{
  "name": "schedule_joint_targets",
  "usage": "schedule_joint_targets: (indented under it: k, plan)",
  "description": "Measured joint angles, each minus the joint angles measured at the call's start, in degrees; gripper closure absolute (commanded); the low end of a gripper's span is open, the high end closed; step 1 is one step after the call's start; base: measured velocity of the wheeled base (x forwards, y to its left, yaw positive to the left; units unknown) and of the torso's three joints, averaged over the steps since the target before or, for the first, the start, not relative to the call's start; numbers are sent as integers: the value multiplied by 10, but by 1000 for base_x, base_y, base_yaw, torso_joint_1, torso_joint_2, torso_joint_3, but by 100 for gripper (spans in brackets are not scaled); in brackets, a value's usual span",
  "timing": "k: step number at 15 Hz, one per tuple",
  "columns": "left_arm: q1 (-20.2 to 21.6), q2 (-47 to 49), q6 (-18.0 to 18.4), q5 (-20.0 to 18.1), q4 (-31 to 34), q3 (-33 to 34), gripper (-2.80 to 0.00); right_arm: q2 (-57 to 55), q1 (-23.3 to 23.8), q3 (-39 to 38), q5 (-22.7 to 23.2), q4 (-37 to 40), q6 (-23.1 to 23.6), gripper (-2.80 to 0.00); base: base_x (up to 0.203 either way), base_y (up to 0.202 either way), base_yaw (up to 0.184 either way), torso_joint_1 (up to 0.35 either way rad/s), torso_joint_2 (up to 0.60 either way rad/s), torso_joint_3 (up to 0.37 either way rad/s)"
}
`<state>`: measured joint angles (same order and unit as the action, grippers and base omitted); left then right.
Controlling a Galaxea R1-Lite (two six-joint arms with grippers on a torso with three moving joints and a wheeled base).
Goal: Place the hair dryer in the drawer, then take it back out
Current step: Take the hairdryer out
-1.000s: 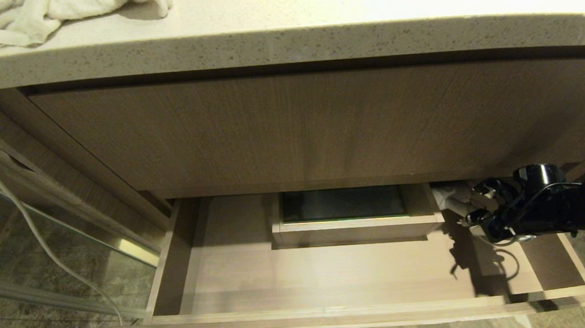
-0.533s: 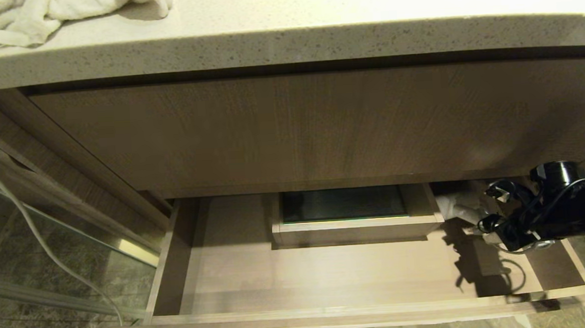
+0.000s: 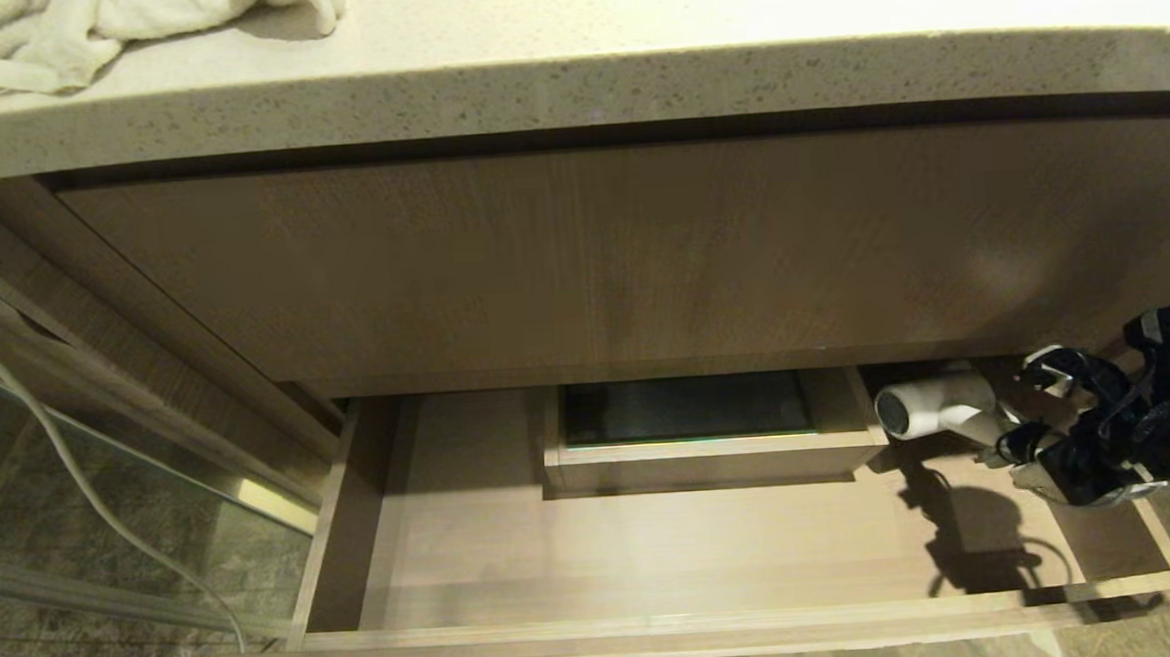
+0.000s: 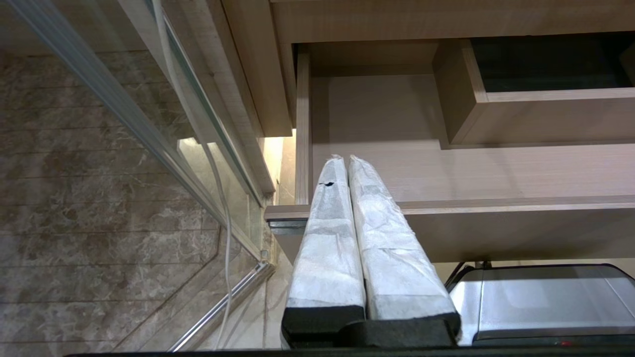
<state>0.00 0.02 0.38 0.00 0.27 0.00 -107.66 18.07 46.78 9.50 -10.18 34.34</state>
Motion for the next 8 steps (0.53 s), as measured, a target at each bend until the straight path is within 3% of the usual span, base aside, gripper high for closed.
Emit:
schedule_joint_targets:
  k: [8]
  plan:
    - [0,0,0,0,0,0,0,129,24,-52,-4,33,5,0,0,0,0,0,0,0]
